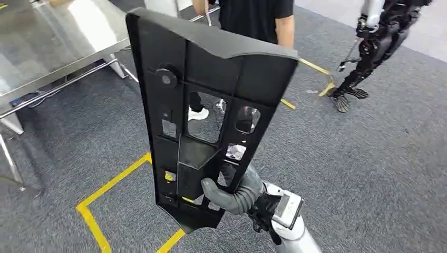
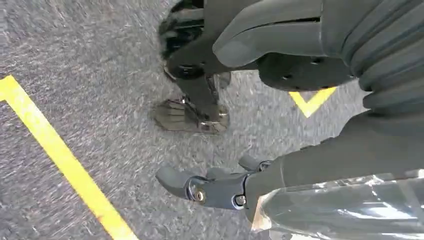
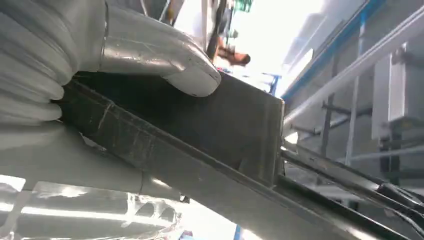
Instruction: Take the parts from the cabinet and place them on the table.
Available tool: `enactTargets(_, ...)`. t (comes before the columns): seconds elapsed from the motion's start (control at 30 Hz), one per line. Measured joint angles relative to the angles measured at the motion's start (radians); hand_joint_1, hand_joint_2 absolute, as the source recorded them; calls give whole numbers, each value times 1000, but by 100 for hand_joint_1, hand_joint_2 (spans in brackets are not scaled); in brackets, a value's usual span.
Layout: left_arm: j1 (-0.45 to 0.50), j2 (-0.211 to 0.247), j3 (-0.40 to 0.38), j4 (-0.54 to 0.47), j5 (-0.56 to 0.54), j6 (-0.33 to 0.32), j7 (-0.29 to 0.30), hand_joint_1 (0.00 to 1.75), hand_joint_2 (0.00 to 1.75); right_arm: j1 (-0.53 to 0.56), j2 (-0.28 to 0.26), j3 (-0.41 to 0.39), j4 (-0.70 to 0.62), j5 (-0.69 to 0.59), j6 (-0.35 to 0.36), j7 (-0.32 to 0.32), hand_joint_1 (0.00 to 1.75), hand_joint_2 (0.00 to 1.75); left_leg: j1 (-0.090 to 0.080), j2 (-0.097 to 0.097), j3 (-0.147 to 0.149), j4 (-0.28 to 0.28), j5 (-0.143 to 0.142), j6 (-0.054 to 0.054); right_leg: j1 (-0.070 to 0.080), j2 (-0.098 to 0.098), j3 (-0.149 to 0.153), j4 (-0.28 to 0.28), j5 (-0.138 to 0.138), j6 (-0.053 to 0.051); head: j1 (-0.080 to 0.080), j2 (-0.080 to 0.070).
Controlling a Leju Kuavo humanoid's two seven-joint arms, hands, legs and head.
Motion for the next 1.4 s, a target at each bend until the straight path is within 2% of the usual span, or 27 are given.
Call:
enactTargets(0.07, 4, 0, 0, 0, 1, 7, 5, 0, 175, 0, 0, 0, 2, -2, 2, 0, 175, 175, 1, 2, -20, 42, 2, 1, 5, -27, 1, 0, -2, -3, 0, 0)
enactTargets(0.13, 5, 1, 0, 0, 1, 12, 8, 0, 175, 0, 1, 0, 2, -4, 2, 0, 175, 175, -1, 14, 53, -94, 77, 9, 7, -55, 4, 0, -5, -5, -1, 0)
enactTargets(0.17, 4, 2, 0, 0, 3, 12, 8, 0, 175, -2, 2, 0, 1, -4, 2, -1, 175, 175, -3, 41, 113, -198, 118, 18, 9, -67, 8, 0, -8, -3, -1, 0)
enactTargets(0.2, 1, 4, 0, 0, 3, 12, 8, 0, 175, -3, 3, 0, 1, -4, 2, -1, 175, 175, -13, 105, 143, -256, 113, 27, 12, -76, 11, 0, -9, -3, -1, 0)
enactTargets(0.23, 0, 5, 0, 0, 3, 13, 9, 0, 175, -4, 3, 0, 1, -4, 2, -1, 175, 175, -16, 110, 146, -259, 117, 28, 26, -86, 11, 0, -13, 4, 2, 0)
enactTargets(0.33, 2, 11, 0, 0, 3, 20, 9, 0, 175, -5, 8, 2, 1, -5, 2, -1, 175, 175, -26, 65, 138, -262, 119, 38, 17, -121, 20, -7, -14, 16, 0, 0)
enactTargets(0.37, 4, 11, 0, 0, 3, 21, 9, 0, 175, -5, 13, 3, -1, -5, 2, -2, 175, 175, -10, 45, 156, -282, 132, 47, 22, -122, 18, -5, -23, 24, 0, 0)
enactTargets(0.43, 0, 14, 1, 0, 3, 21, 7, 0, 175, -8, 10, 5, -1, -7, 2, -4, 175, 175, -7, 23, 160, -291, 141, 55, 14, -9, -10, 74, -61, 23, 1, 0)
enactTargets(0.5, -3, 14, 2, 0, 4, 23, 5, 0, 175, -4, 0, 5, 2, -7, 2, -4, 175, 175, -4, -13, 157, -291, 142, 57, 9, 25, -88, 229, -119, 18, 5, 0)
enactTargets(0.57, 4, 14, 2, 0, 4, 24, 4, 0, 175, -3, -7, 5, 6, -8, 1, -6, 175, 175, -4, -47, 157, -290, 142, 56, 6, 28, -131, 300, -126, 31, 5, 0)
enactTargets(0.6, 6, 14, 2, 0, 4, 28, 4, 0, 175, -4, -9, 5, 7, -10, 1, -7, 175, 175, -2, -64, 158, -289, 143, 56, 4, 28, -116, 258, -100, 42, 6, 0)
enactTargets(0.67, 6, 14, 2, 0, 5, 30, 4, 0, 175, -10, -12, 5, 8, -12, -1, -12, 175, 175, 2, -98, 159, -284, 141, 48, -4, 50, -40, 88, -20, 68, 6, 0)
enactTargets(0.7, 6, 14, 2, 0, 6, 30, 4, 0, 175, -14, -15, 5, 8, -13, -1, -14, 175, 175, 3, -112, 156, -279, 139, 42, -13, 97, -7, 11, 7, 75, 6, 0)
enactTargets(0.73, 5, 15, 2, 0, 7, 31, 4, 0, 175, -17, -17, 6, 9, -13, -2, -16, 175, 175, -3, -126, 146, -269, 134, 32, -12, 121, -3, -4, 3, 62, 6, 0)
enactTargets(0.83, 13, 15, 2, 0, 7, 32, 8, 0, 175, -25, -18, 5, 9, -16, -5, -19, 175, 175, 5, -149, 136, -279, 144, 13, -4, 87, -2, 0, 7, 37, 5, 0)
enactTargets(0.87, 15, 21, 2, 2, 9, 32, 10, 0, 175, -30, -16, 5, 9, -16, -5, -19, 175, 175, 4, -160, 133, -276, 143, 9, -19, 73, 0, -7, 12, 28, 5, 0)
enactTargets(0.9, 17, 16, 2, 2, 10, 32, 11, 0, 175, -36, -14, 5, 9, -17, -5, -19, 175, 175, -1, -102, 128, -260, 132, 6, -18, 62, 3, -8, 12, 25, 3, 0)
enactTargets(0.93, 15, 16, 2, 2, 10, 32, 13, 0, 175, -36, -13, 5, 8, -19, -5, -20, 175, 175, -3, -48, 104, -212, 101, 2, -18, 47, 4, -8, 10, 11, -7, 0)
enactTargets(0.97, 10, 16, 2, 2, 11, 32, 14, 0, 175, -36, -14, 4, 8, -19, -7, -21, 175, 175, 1, -19, 64, -135, 61, -3, -12, 32, 5, -8, 9, 7, -6, 0)
enactTargets(1.03, 7, 14, 2, 2, 11, 35, 15, 0, 175, -36, -18, 4, 8, -20, -10, -21, 175, 175, 4, -1, -14, 15, 4, -8, -6, -1, 4, -8, 5, 1, -6, 0)
enactTargets(1.07, 9, 14, 2, 2, 11, 41, 17, 0, 175, -36, -18, 4, 8, -20, -10, -21, 175, 175, 5, 2, -28, 40, 6, -9, -5, -16, 5, -8, 4, 0, -6, 0)
enactTargets(1.13, 11, 14, 2, 2, 11, 51, 19, 0, 175, -37, -18, 4, 8, -21, -11, -21, 175, 175, 6, 7, 14, -45, 65, -6, -4, -42, 8, -8, 1, -2, -6, 0)
enactTargets(1.17, 11, 15, 2, 2, 11, 51, 19, 0, 175, -38, -18, 4, 8, -21, -11, -21, 175, 175, 5, 23, 68, -143, 110, -2, -4, -55, 12, -8, -1, 1, -6, 0)
enactTargets(1.2, 10, 16, 2, 2, 11, 51, 19, 0, 175, -40, -18, 4, 7, -22, -11, -21, 175, 175, 1, 75, 120, -229, 139, 6, -1, -64, 17, -8, -5, 7, -6, 0)
enactTargets(1.23, 6, 16, 2, 2, 11, 51, 19, 0, 175, -40, -17, 4, 7, -22, -13, -21, 175, 175, -10, 120, 135, -259, 130, 12, 10, -73, 19, -6, -10, 13, -6, 0)
enactTargets(1.37, 7, 16, 2, 2, 11, 51, 21, 0, 175, -43, -16, 5, 5, -22, -18, -20, 175, 175, -16, 57, 128, -265, 137, 31, 13, -123, 32, -14, -17, 33, -3, 0)
enactTargets(1.4, 11, 15, 2, 2, 12, 51, 22, 0, 175, -45, -16, 5, 2, -21, -24, -19, 175, 175, -2, 43, 141, -278, 145, 40, 12, -104, 28, -3, -26, 39, 0, 0)
